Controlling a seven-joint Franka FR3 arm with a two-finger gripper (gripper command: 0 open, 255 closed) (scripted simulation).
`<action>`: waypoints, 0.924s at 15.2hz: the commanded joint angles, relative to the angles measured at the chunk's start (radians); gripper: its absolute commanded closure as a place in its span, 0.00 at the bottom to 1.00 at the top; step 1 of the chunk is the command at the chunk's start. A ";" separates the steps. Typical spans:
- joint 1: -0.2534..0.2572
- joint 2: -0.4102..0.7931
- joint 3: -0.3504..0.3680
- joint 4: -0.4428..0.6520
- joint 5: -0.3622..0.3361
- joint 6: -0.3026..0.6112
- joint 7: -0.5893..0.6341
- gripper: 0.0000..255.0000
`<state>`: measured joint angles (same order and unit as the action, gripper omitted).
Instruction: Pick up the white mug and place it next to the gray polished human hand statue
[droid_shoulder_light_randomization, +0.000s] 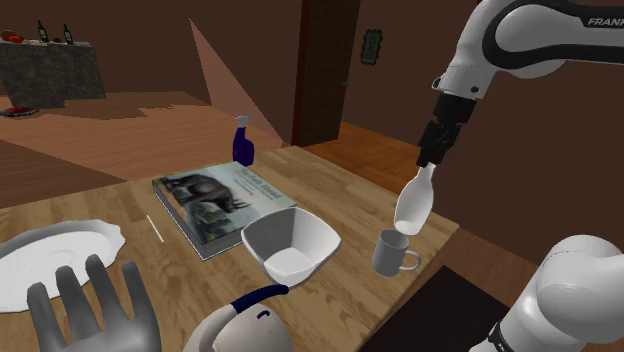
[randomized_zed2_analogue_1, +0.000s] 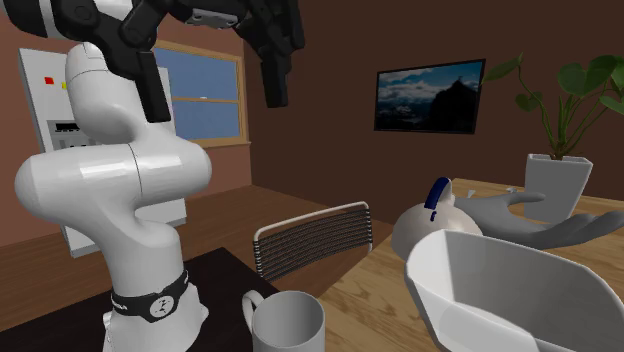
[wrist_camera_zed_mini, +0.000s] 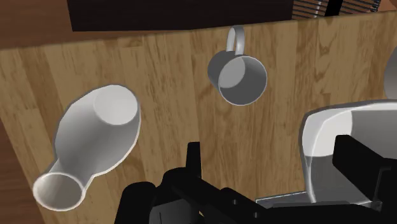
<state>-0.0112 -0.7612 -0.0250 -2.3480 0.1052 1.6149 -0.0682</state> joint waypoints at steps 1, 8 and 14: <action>0.000 0.000 0.000 0.000 0.000 0.000 0.000 0.00; 0.025 0.029 0.039 -0.206 -0.030 0.205 -0.052 0.00; 0.044 0.111 0.070 -0.350 -0.060 0.405 -0.087 0.00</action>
<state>0.0270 -0.6620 0.0355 -2.6694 0.0481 1.9814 -0.1539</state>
